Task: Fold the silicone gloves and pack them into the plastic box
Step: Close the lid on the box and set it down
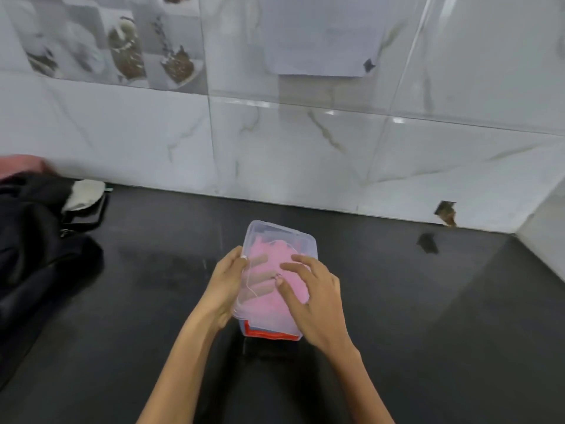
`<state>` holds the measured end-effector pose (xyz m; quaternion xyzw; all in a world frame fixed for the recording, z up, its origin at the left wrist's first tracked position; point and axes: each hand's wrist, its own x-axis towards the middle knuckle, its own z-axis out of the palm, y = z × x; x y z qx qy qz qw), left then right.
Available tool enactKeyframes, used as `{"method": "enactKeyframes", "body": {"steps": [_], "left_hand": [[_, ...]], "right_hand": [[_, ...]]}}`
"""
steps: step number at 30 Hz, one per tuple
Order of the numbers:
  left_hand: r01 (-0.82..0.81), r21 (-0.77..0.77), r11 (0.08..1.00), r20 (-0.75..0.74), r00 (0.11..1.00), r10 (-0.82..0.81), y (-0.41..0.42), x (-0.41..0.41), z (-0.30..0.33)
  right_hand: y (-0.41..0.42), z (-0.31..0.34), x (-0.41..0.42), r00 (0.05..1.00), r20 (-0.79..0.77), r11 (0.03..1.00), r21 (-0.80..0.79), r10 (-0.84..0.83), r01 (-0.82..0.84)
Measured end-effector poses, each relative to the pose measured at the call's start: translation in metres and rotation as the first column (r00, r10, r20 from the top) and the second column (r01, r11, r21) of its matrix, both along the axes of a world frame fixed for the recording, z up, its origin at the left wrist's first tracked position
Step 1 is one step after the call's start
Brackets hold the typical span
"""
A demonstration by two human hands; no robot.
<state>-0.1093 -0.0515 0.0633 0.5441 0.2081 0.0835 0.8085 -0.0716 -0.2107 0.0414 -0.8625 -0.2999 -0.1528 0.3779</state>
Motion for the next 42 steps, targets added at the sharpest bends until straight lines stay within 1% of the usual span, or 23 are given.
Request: {"method": "enactKeyframes", "body": {"steps": [2,3,4,6,8,10,12,14,22,27,35,37,39,41,42], "left_hand": [[-0.037,0.081,0.996,-0.005,0.999,0.038,-0.001,0.0,-0.001],[-0.064,0.169,0.984,-0.004,0.998,0.065,-0.001,0.0,-0.002],[-0.082,0.285,0.955,-0.006,0.996,0.087,-0.001,0.001,-0.003],[-0.087,0.513,0.854,-0.036,0.992,0.122,0.001,0.002,-0.007],[-0.092,0.667,0.739,-0.09,0.975,0.202,0.004,0.003,-0.008],[-0.096,0.747,0.658,-0.107,0.96,0.261,0.006,0.006,-0.011],[-0.083,0.799,0.595,-0.105,0.956,0.273,0.007,0.009,-0.013],[-0.072,0.83,0.553,-0.111,0.951,0.29,0.007,0.014,-0.014],[0.017,0.895,0.445,-0.182,0.926,0.331,0.007,0.03,-0.017],[0.033,0.901,0.432,-0.19,0.927,0.324,0.004,0.03,-0.02],[0.061,0.875,0.48,-0.238,0.918,0.318,0.001,0.031,-0.024],[0.101,0.881,0.463,-0.272,0.908,0.319,0.001,0.031,-0.023],[0.179,0.89,0.419,-0.318,0.902,0.291,0.001,0.031,-0.022],[0.266,0.89,0.37,-0.362,0.906,0.219,0.005,0.034,-0.021],[0.306,0.879,0.366,-0.389,0.904,0.178,0.008,0.037,-0.019]], "right_hand": [[0.007,-0.009,0.01,0.99,-0.142,1.0,0.024,-0.01,0.014],[0.009,-0.013,0.014,0.973,-0.231,0.999,0.05,-0.007,0.019],[0.009,-0.016,0.017,0.949,-0.314,0.997,0.077,0.0,0.025],[0.01,-0.02,0.023,0.908,-0.419,0.994,0.106,0.011,0.037],[0.009,-0.022,0.027,0.892,-0.451,0.992,0.116,0.005,0.053],[0.011,-0.023,0.028,0.884,-0.467,0.992,0.11,-0.01,0.069],[0.012,-0.025,0.028,0.88,-0.474,0.994,0.077,-0.028,0.073],[0.013,-0.026,0.028,0.884,-0.465,0.998,0.019,-0.045,0.061],[0.018,-0.022,0.035,0.882,-0.464,0.984,-0.179,-0.078,-0.007],[0.018,-0.022,0.036,0.875,-0.479,0.982,-0.189,-0.077,-0.017],[0.019,-0.017,0.034,0.885,-0.453,0.964,-0.264,-0.104,-0.021],[0.019,-0.017,0.033,0.89,-0.438,0.954,-0.298,-0.125,-0.013],[0.019,-0.016,0.032,0.899,-0.413,0.941,-0.34,-0.147,-0.002],[0.02,-0.015,0.031,0.903,-0.399,0.924,-0.383,-0.16,-0.006],[0.019,-0.015,0.031,0.902,-0.399,0.914,-0.405,-0.164,-0.013]]}}
